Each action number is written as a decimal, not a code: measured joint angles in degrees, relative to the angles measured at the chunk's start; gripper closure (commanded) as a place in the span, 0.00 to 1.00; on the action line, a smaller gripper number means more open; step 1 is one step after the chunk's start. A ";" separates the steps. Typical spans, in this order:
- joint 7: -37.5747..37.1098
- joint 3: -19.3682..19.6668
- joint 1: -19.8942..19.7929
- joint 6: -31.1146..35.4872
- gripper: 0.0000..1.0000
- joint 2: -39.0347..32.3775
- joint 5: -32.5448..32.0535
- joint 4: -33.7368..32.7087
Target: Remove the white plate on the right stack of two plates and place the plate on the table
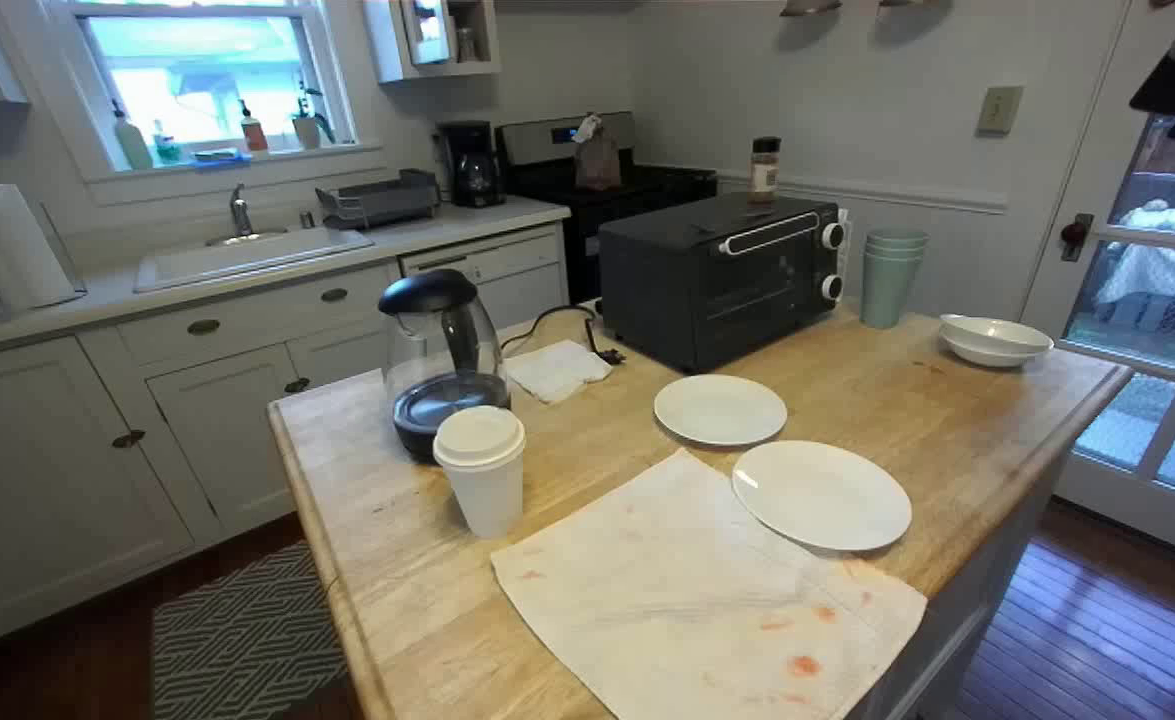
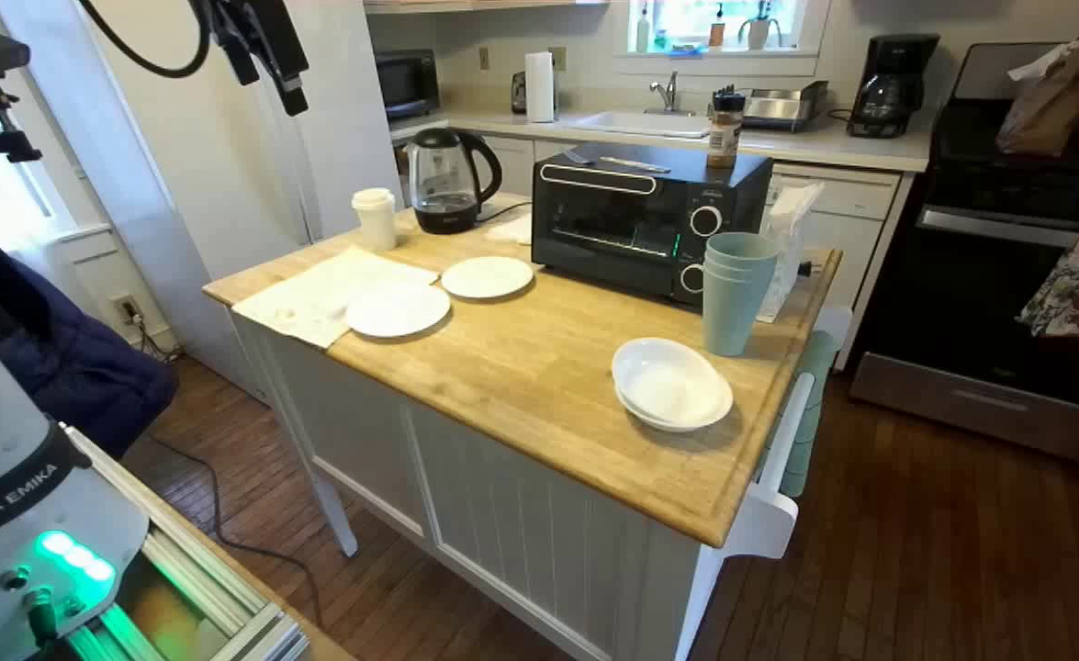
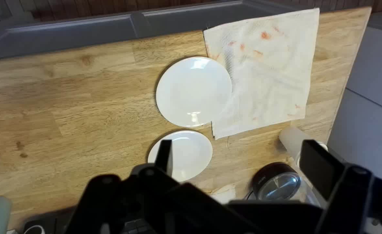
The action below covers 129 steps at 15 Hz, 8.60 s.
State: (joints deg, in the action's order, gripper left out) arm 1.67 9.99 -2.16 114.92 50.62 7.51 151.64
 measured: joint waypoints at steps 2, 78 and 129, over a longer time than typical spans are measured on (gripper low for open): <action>0.00 0.00 0.00 0.00 0.00 0.00 0.00 0.00; -7.79 8.04 -12.87 25.23 0.39 -81.14 -29.14 -40.28; -8.88 8.20 -11.28 20.91 0.98 -82.09 -29.09 -43.70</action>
State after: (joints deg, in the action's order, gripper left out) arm -7.21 18.19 -13.45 135.83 -31.48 -21.58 107.94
